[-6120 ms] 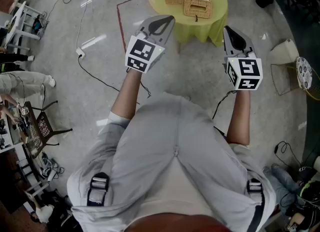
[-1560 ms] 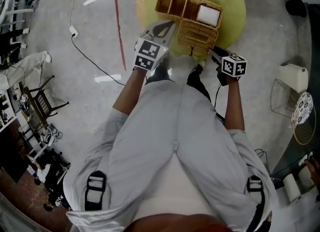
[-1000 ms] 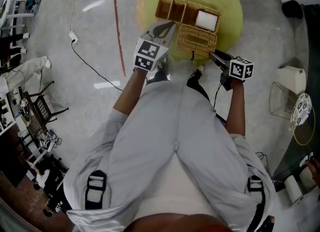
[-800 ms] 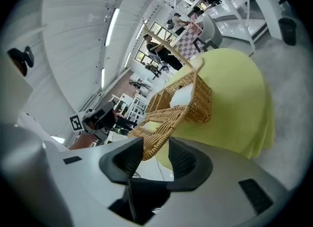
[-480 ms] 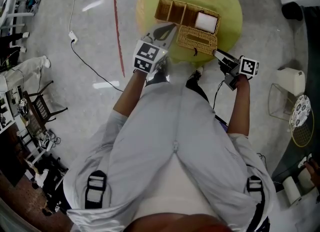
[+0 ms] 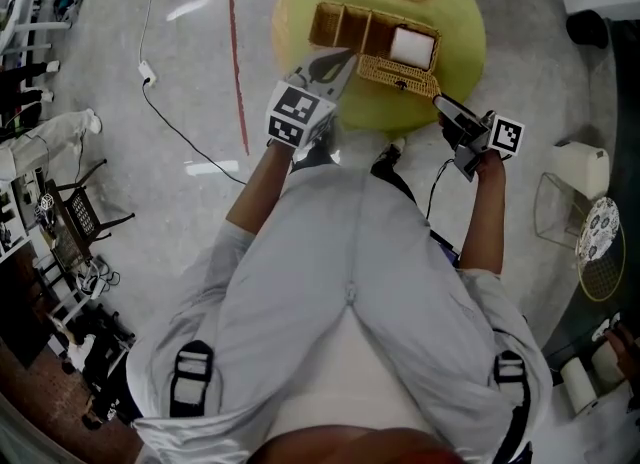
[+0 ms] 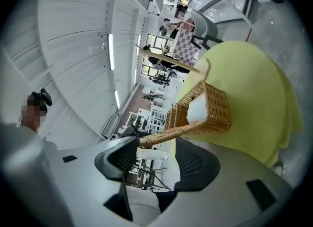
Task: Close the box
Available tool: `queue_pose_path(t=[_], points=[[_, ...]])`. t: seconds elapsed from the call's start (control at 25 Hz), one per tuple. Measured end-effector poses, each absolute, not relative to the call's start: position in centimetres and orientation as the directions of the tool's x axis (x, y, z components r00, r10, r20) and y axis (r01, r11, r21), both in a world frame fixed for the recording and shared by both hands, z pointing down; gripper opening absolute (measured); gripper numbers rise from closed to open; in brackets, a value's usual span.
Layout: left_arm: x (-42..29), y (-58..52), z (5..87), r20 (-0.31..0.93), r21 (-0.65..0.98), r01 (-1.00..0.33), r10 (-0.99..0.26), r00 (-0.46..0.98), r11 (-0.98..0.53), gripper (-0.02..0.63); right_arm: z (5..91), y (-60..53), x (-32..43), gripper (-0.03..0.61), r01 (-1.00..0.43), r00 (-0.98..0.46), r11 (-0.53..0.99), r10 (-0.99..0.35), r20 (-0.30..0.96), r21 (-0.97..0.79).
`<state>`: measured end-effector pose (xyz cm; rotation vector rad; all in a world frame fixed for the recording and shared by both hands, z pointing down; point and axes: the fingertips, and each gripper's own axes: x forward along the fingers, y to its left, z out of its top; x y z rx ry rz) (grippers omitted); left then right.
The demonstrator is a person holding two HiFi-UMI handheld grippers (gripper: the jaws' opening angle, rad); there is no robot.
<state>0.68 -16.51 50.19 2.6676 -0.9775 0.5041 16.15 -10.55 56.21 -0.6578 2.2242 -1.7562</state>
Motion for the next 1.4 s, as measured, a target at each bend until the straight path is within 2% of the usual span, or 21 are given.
queue_pose_path(t=[0.56,0.76,1.0,1.16,1.4], points=[[1.8,-19.3,51.4,0.435,0.120,-0.669,-0.567,0.699,-0.733,0.029,55.7,-15.7,17.3,0.244,-0.268,-0.859,0.245,-0.498,0.117,-0.932],[1.8,-20.0,52.3,0.453,0.124,-0.675,-0.563,0.691,-0.727,0.029,58.2,-17.9,17.3,0.229,-0.488,-0.815,0.319,-0.500,0.294,-0.812],[1.3,-20.1,52.9,0.478,0.115,-0.687,-0.567,0.672,-0.718,0.029,61.5,-19.7,15.6,0.230,-0.646,-0.754,0.381,-0.453,0.476,-0.661],[0.6,-20.1,53.3,0.489,0.115,-0.691,-0.565,0.665,-0.714,0.029,63.7,-19.6,15.0,0.235,-0.708,-0.706,0.395,-0.424,0.567,-0.586],[1.1,-19.9,53.4,0.489,0.115,-0.682,-0.557,0.672,-0.722,0.029,64.5,-19.5,14.9,0.235,-0.730,-0.683,0.425,-0.410,0.604,-0.536]])
